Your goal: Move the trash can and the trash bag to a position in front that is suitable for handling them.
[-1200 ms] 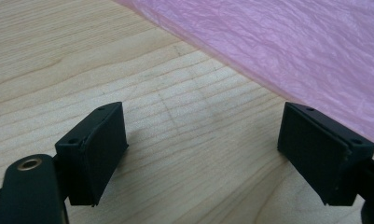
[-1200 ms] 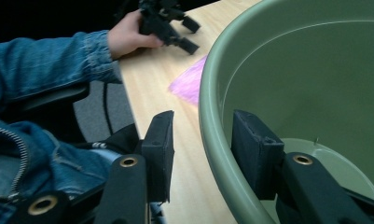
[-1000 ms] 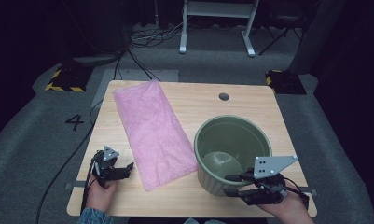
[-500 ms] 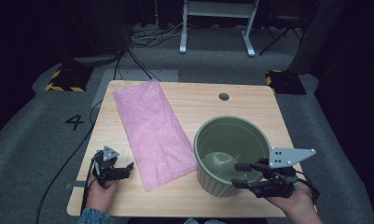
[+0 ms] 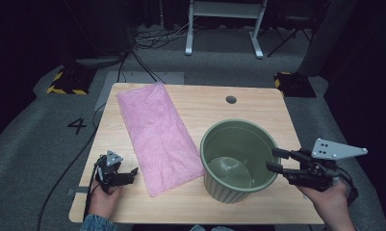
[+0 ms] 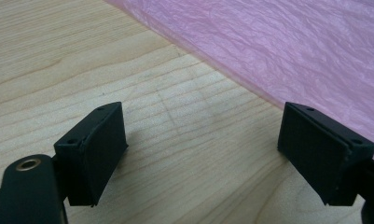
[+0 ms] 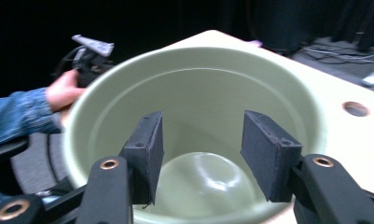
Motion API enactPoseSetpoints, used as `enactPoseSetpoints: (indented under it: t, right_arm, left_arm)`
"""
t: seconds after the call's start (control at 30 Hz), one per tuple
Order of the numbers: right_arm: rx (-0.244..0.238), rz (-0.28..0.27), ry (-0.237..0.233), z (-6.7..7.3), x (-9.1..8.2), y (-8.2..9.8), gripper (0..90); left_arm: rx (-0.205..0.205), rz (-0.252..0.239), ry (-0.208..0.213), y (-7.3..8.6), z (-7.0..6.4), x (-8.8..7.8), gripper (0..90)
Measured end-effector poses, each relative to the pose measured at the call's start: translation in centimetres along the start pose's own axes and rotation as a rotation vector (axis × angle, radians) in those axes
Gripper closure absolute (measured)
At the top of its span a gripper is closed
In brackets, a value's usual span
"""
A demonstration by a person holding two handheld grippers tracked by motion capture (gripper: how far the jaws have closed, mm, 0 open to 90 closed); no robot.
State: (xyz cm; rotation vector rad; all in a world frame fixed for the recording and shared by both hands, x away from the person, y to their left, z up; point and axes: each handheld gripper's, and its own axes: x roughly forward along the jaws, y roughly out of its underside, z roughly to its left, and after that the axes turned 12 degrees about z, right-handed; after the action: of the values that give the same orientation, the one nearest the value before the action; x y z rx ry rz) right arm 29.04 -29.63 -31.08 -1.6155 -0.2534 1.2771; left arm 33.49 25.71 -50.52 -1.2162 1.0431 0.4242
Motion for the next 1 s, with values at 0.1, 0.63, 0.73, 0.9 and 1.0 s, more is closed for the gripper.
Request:
enactPoseSetpoints:
  t: [0.1, 0.63, 0.73, 0.9, 1.0]
  right_arm:
    - [0.014, -0.009, 0.03, -0.7, -0.5, 0.3, 47.6]
    - [0.158, 0.021, 0.235, -7.7, 0.4, 7.4, 38.4]
    - [0.205, 0.064, 0.25, -8.9, 2.0, 9.3, 38.3]
    - [0.253, 0.132, 0.258, -10.1, 4.6, 11.8, 39.1]
    - [0.256, 0.166, 0.264, -10.4, 6.1, 12.7, 40.4]
  left_arm:
    - [-0.001, 0.0, 0.0, 0.0, 0.0, 0.0, 15.1]
    - [0.009, 0.001, 0.006, -0.1, 0.1, 0.0, 14.7]
    - [0.025, 0.029, 0.016, -0.4, 0.3, -0.1, 15.9]
    - [0.042, 0.036, 0.037, -0.6, 0.8, -0.1, 16.4]
    - [0.0, 0.021, 0.057, -0.5, 1.3, -0.3, 19.9]
